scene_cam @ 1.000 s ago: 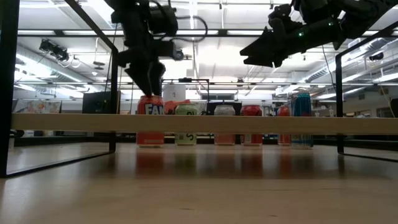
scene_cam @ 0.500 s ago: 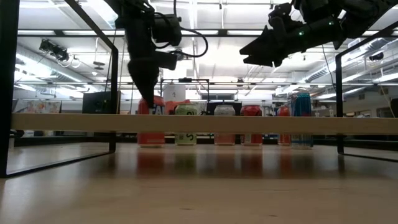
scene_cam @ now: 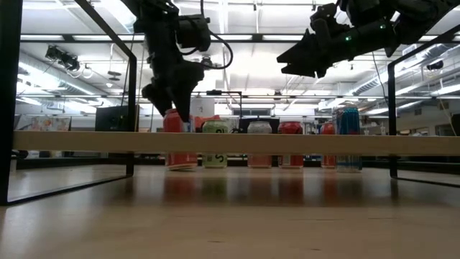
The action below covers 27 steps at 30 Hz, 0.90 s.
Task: Place canned beverage on shelf
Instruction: Put the bottom orange soda can on the shelf
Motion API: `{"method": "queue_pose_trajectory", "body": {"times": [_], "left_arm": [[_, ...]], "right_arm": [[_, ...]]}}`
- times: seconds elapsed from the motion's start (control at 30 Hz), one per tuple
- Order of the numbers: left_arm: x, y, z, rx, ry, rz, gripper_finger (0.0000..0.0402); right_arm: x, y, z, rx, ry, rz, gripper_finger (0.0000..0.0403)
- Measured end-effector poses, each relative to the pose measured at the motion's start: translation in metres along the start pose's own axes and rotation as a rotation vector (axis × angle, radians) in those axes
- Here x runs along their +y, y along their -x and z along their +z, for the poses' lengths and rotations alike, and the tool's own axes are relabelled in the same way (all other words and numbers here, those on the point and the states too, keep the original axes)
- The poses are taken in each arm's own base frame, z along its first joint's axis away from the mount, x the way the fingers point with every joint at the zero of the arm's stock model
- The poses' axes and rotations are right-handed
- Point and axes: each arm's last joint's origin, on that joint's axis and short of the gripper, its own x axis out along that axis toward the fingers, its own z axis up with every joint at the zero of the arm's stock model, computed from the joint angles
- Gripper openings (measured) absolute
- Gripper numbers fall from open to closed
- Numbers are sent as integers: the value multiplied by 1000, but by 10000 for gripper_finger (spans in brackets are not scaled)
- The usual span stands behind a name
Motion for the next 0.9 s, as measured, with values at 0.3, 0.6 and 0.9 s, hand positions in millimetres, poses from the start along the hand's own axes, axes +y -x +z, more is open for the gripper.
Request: {"method": "queue_pose_trajectory", "body": {"times": [0.3, 0.6, 0.9], "left_arm": [[0, 0, 0, -2, -147, -4, 328], [-1, 0, 1, -11, -299, 3, 381], [-3, 1, -4, 16, -524, 7, 396]], "right_arm": [[0, 0, 0, 0, 0, 0, 347], [0, 0, 0, 0, 0, 0, 347], [0, 0, 0, 0, 0, 0, 347]]}}
